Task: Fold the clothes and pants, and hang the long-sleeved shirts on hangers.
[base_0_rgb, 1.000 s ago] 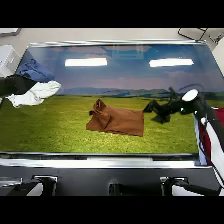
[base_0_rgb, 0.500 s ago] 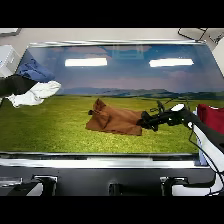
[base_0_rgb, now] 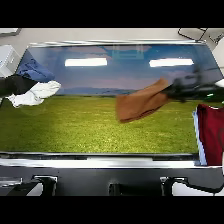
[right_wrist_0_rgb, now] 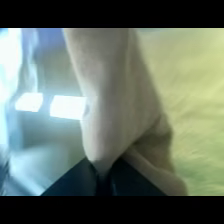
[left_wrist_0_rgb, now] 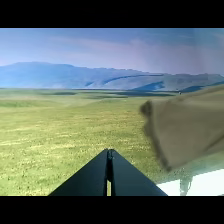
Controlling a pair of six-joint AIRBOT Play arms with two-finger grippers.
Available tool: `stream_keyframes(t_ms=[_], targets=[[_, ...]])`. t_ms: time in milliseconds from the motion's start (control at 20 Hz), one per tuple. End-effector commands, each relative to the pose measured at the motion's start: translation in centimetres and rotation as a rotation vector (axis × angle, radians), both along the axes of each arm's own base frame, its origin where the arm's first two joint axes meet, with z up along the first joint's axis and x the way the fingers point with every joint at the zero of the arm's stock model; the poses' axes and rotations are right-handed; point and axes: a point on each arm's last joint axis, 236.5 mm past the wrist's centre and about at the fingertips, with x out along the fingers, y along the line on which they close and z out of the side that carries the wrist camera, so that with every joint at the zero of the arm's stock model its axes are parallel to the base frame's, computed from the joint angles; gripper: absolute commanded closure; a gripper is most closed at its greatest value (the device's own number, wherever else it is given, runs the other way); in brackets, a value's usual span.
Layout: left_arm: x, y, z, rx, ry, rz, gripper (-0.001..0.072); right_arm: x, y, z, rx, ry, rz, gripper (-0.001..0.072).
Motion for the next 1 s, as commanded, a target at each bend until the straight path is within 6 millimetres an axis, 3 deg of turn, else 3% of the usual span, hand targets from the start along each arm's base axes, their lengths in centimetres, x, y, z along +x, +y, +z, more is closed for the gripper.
stream_keyframes(t_ms=[0, 250, 400, 500, 700, 950], targets=[[0.0, 0.1, 0.0, 0.001, -0.001, 0.001, 0.0686, -0.7, -9.1, 6.8, -0.139, -0.030, -0.204, 0.0677], [0.0, 0.1, 0.0, 0.001, -0.001, 0.001, 0.0686, -2.6, -19.5, 11.9, -0.191, -0.072, -0.499, 0.0678], [0.0, 0.1, 0.0, 0.002, -0.001, 0.000, 0.0686, -3.8, -24.4, 13.8, -0.173, -0.096, -0.680, 0.0678], [0.0, 0.1, 0.0, 0.014, -0.008, -0.009, 0.0686, -4.7, -26.4, 13.9, -0.171, -0.092, -0.741, 0.0678], [0.0, 0.1, 0.0, 0.017, -0.011, -0.012, 0.0686, -5.7, -28.6, 14.1, -0.181, -0.097, -0.802, 0.0678], [0.2, 0.1, 0.1, 0.016, -0.017, -0.008, 0.0686, -3.6, -30.9, 17.0, -0.208, -0.275, -0.869, 0.0678]])
